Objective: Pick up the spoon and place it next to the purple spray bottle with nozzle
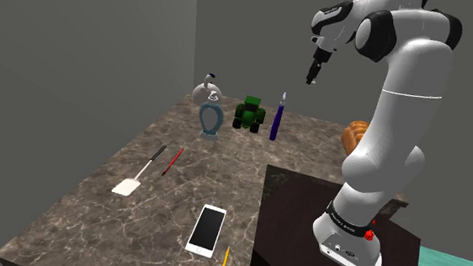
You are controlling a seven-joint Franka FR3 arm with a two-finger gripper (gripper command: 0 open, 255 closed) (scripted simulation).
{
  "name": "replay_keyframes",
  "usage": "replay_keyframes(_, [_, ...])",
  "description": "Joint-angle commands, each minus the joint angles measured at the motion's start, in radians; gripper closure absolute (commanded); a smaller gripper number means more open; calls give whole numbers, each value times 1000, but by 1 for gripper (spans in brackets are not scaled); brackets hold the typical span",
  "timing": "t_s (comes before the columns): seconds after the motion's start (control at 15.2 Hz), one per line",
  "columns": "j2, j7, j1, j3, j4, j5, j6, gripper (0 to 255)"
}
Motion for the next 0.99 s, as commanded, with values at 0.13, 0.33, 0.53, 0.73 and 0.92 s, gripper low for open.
replay_keyframes(0.13, [8, -11, 1, 3, -41, 9, 47, 255])
replay_keyframes(0.33, [17, -21, 1, 5, -71, 17, 83, 255])
replay_keyframes(0.53, [27, -31, 0, 8, -98, 27, 119, 255])
replay_keyframes(0.73, [39, -42, -1, 12, -124, 38, 153, 255])
replay_keyframes(0.92, [53, -54, -3, 16, -147, 51, 187, 255])
